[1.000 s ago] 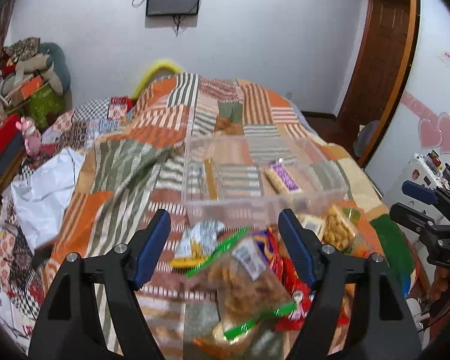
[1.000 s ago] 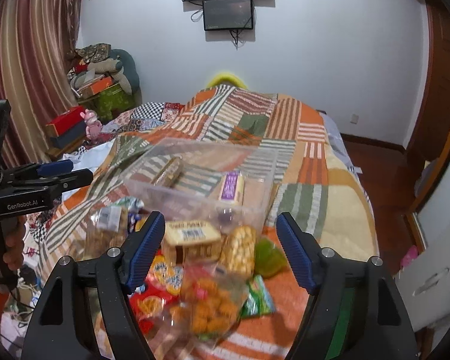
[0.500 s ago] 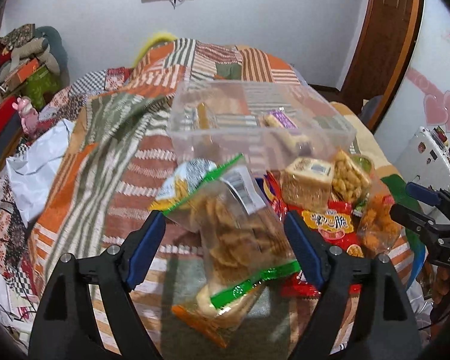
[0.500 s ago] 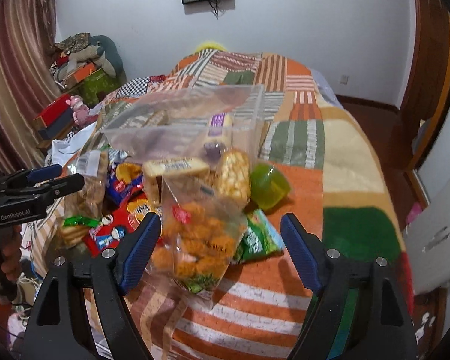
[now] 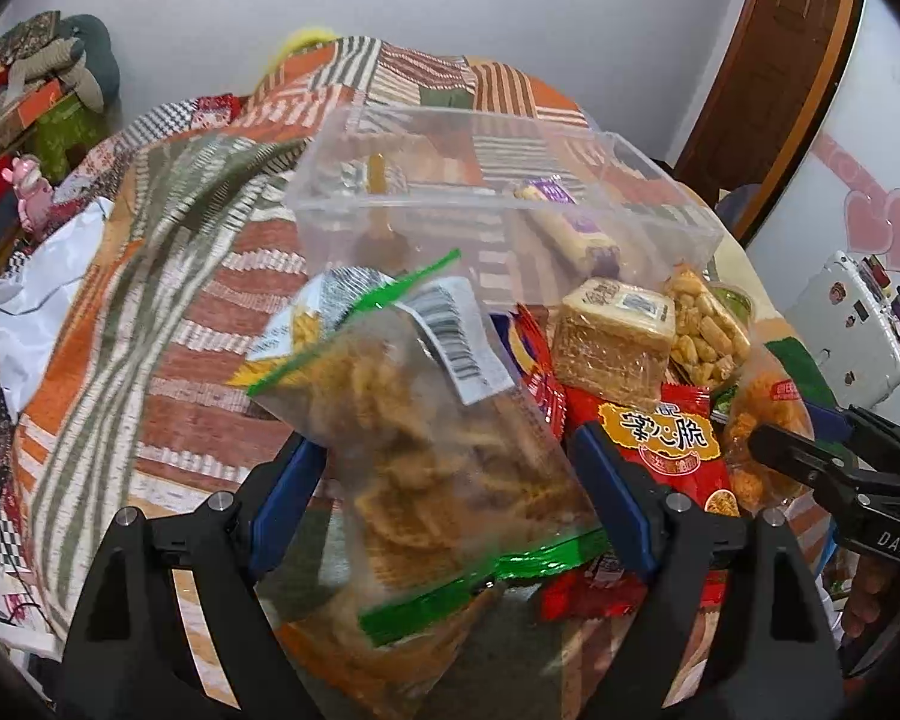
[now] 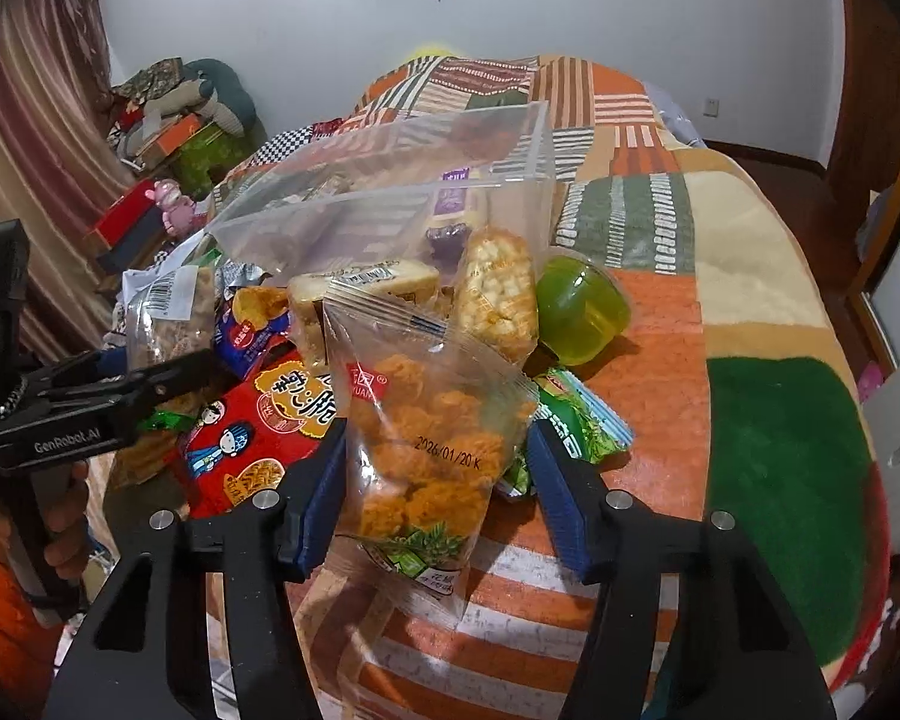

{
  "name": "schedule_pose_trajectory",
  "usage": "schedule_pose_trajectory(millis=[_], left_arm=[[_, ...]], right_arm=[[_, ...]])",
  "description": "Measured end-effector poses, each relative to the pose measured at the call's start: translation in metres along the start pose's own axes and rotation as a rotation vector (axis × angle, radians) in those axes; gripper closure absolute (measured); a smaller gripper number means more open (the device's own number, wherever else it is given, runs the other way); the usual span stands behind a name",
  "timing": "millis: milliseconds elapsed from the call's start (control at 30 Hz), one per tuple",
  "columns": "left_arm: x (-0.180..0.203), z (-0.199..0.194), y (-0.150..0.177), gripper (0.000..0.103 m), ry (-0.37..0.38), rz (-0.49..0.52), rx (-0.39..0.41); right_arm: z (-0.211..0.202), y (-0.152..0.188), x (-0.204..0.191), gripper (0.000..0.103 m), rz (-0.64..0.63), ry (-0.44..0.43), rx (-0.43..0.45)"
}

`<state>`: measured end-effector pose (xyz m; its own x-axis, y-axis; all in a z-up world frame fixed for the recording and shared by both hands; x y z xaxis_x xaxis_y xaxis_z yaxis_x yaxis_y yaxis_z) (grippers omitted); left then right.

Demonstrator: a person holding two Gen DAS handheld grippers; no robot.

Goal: Organize snacks
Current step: 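Grasp the green-striped bag of fried snacks with the left tool while the right tool grasps the orange nugget bag, then carry both bags over the clear box, lower them in and open both tools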

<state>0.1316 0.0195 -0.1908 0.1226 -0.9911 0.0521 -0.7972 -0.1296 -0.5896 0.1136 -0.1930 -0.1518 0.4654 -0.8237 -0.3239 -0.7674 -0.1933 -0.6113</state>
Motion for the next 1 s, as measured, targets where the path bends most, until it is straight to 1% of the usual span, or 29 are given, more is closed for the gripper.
schedule_pose_trajectory(millis=[33, 67, 100, 200, 233, 267, 467, 533, 733, 1000], left_arm=[[0.000, 0.002, 0.001, 0.021, 0.006, -0.003, -0.005], [0.001, 0.003, 0.002, 0.028, 0.016, -0.007, -0.007], [0.001, 0.004, 0.003, 0.032, 0.029, -0.010, -0.013], [0.000, 0.002, 0.005, 0.035, 0.030, -0.009, -0.001], [0.000, 0.000, 0.005, 0.038, 0.028, -0.004, 0.002], [0.001, -0.001, 0.005, 0.042, 0.031, 0.003, 0.007], [-0.003, -0.013, 0.003, 0.052, 0.036, 0.002, 0.042], [-0.004, -0.018, 0.000, 0.054, 0.044, -0.001, 0.054], [-0.002, -0.038, -0.011, 0.054, 0.051, 0.012, 0.114], [0.005, -0.060, -0.037, 0.054, 0.059, 0.033, 0.191]], right_arm=[[0.000, 0.000, -0.001, 0.050, -0.002, 0.001, 0.003], [0.000, 0.000, -0.001, 0.053, -0.001, -0.001, 0.007], [-0.001, 0.000, -0.001, 0.054, -0.003, -0.005, 0.008], [-0.004, -0.002, -0.002, 0.057, -0.006, -0.003, 0.023], [-0.004, -0.004, -0.003, 0.057, -0.007, -0.002, 0.026], [-0.006, -0.005, -0.003, 0.057, -0.007, -0.003, 0.031], [-0.018, -0.013, -0.007, 0.058, -0.014, -0.012, 0.075], [-0.022, -0.017, -0.009, 0.058, -0.019, -0.014, 0.093], [-0.033, -0.031, -0.016, 0.058, -0.038, -0.026, 0.147], [-0.045, -0.058, -0.029, 0.058, -0.089, -0.033, 0.234]])
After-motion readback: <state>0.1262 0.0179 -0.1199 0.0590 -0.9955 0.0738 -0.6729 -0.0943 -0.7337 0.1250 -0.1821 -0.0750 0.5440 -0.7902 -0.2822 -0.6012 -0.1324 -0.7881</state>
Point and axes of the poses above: each gripper's, at about its wrist camera, not at the fingertips, and z roughly the way its jaws point, x to its right, y to its underside, the point moved 1 cm from there along z, roughly the way its jaws point, and after that the axes turned 8 degrees about -y, right-handed, at the moved point
